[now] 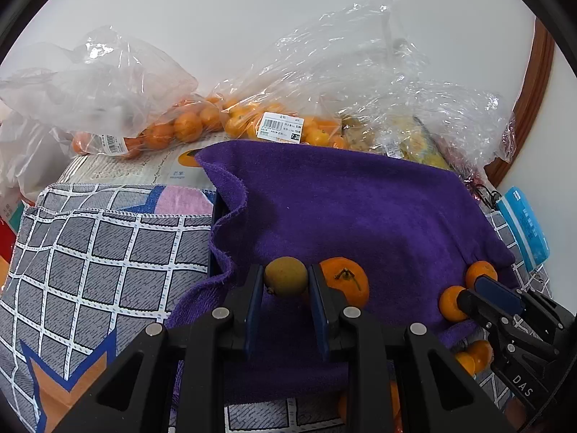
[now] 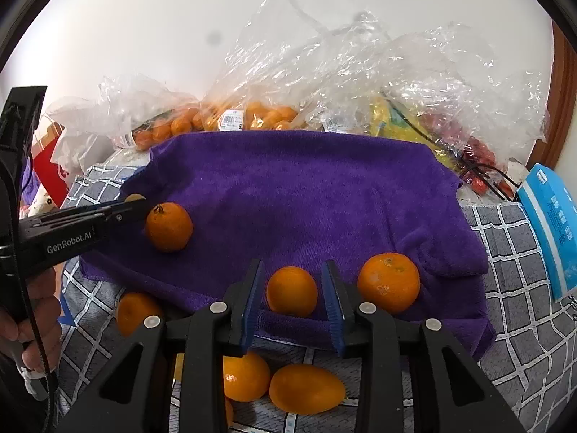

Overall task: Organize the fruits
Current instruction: 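Carry the orange and the yellow-green fruit over the purple towel and lower them, then open both grippers to release the fruits onto the towel, then lift both open grippers back from the towel toward the fruit row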

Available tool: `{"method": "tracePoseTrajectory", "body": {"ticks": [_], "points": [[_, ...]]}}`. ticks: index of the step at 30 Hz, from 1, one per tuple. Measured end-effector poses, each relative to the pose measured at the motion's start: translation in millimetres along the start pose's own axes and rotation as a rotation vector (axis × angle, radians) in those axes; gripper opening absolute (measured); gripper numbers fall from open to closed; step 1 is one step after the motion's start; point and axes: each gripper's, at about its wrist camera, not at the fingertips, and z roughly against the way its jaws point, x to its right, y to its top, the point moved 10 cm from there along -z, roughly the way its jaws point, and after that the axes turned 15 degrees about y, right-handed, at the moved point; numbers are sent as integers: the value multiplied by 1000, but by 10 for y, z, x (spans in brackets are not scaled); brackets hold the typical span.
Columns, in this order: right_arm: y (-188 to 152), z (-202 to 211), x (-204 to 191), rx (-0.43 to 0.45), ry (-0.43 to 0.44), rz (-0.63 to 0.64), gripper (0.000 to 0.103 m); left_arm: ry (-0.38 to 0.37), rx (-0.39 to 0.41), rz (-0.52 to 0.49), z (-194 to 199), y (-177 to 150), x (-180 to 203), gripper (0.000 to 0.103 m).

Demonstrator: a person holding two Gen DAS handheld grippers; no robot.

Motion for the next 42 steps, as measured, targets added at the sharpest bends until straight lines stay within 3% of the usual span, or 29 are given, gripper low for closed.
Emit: {"method": "tracePoseTrajectory", "body": {"ticks": [15, 28, 37, 42], "points": [[21, 37, 34, 28, 4, -35, 43, -38, -10, 1, 44, -3, 40, 25], [116, 207, 23, 97, -32, -20, 46, -65, 26, -27, 227, 5, 134, 48], [87, 527, -29, 124, -100, 4, 46, -89, 67, -73, 564, 34, 199, 56], [-79, 608, -149, 98, -79, -7, 48, -95, 57, -105, 684, -76, 188, 56]]}}
